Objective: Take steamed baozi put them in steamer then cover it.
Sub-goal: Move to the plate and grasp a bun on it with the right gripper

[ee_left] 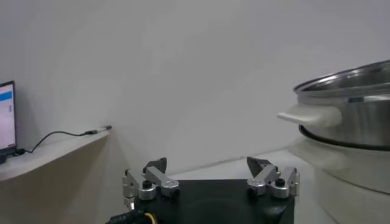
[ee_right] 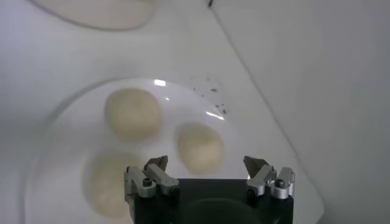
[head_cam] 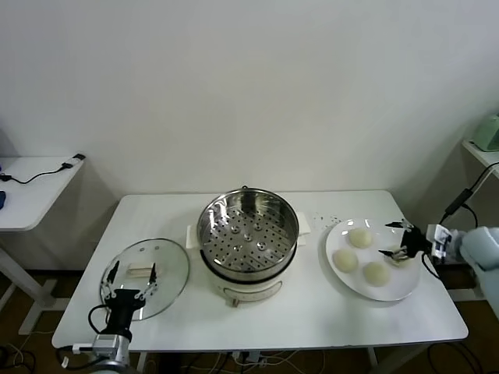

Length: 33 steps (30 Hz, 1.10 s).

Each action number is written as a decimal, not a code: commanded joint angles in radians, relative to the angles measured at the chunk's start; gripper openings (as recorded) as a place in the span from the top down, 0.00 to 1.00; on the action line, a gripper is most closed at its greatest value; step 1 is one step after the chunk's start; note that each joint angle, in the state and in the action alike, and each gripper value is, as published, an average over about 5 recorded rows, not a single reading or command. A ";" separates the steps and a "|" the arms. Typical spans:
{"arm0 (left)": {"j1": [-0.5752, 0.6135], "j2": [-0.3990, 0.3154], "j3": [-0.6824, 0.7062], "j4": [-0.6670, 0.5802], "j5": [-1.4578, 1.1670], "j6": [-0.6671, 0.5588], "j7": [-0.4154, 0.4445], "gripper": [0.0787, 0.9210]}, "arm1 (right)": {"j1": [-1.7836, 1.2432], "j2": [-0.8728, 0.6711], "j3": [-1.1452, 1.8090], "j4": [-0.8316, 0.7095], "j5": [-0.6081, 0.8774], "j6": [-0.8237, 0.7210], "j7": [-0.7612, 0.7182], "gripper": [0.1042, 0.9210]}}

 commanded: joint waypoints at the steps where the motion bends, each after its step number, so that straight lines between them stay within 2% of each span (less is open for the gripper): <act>1: -0.001 0.005 -0.002 0.006 0.003 0.005 -0.001 0.12 | 0.472 0.124 -0.444 -0.370 -0.110 0.058 -0.187 0.12; 10: -0.003 0.017 -0.007 0.007 0.005 0.013 -0.003 0.12 | 0.535 0.292 -0.491 -0.554 -0.151 0.098 -0.186 0.12; 18: -0.003 0.023 -0.006 0.003 0.006 0.021 -0.005 0.12 | 0.497 0.365 -0.454 -0.601 -0.203 0.097 -0.167 0.12; 33: -0.001 0.023 -0.008 0.015 0.004 0.019 -0.007 0.12 | 0.467 0.409 -0.403 -0.663 -0.340 0.132 -0.124 0.12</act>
